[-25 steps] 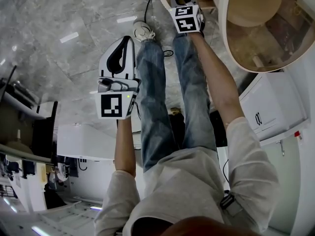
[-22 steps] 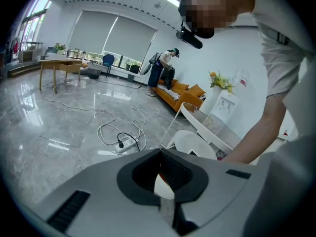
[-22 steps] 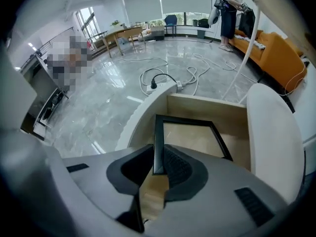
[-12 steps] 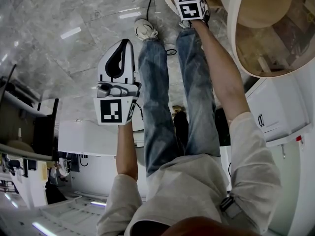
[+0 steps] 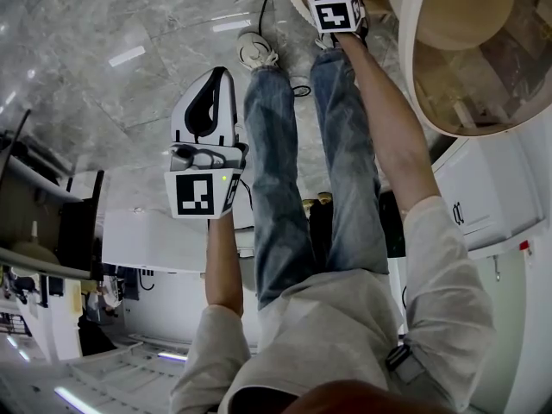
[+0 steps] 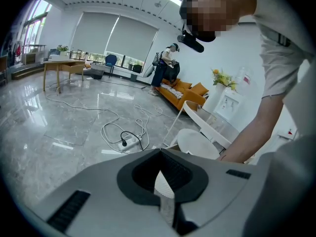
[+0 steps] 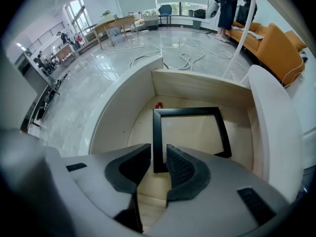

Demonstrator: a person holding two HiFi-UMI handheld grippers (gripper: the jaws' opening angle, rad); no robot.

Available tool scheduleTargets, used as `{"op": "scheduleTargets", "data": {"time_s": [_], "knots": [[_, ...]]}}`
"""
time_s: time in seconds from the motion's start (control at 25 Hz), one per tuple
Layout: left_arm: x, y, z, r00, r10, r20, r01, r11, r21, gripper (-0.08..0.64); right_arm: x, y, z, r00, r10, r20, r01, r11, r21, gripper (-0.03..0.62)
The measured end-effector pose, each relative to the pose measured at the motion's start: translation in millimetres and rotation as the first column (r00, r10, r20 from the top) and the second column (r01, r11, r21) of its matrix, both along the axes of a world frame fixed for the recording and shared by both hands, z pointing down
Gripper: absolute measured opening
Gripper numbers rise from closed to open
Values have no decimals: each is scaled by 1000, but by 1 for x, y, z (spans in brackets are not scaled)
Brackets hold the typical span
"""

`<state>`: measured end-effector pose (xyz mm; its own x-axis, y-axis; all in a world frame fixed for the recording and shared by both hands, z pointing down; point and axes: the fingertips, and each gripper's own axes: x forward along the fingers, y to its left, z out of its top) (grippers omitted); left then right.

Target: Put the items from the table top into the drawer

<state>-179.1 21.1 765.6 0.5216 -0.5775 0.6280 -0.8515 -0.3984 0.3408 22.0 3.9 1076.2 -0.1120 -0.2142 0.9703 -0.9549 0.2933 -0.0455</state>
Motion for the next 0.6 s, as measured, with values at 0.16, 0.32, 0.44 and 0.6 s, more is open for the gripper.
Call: {"op": "scheduleTargets", "data": {"time_s": [0.16, 0.32, 0.44, 0.6], "knots": [[10, -3, -12, 1000, 0, -13, 0, 1000, 12, 15, -5, -6, -29, 1000, -25, 8, 25, 999, 43, 73], [19, -10, -34, 1000, 11, -27, -10, 999, 44, 15, -14, -9, -63, 999, -48, 12, 47, 996, 80, 41], [21, -15, -52, 999, 20, -29, -18, 997, 71, 15, -23, -9, -92, 998, -61, 28, 58, 994, 96, 28], [18, -13, -76, 1000, 16, -23, -14, 996, 90, 15, -38, -9, -136, 995, -79, 69, 69, 988, 136, 25]]}}
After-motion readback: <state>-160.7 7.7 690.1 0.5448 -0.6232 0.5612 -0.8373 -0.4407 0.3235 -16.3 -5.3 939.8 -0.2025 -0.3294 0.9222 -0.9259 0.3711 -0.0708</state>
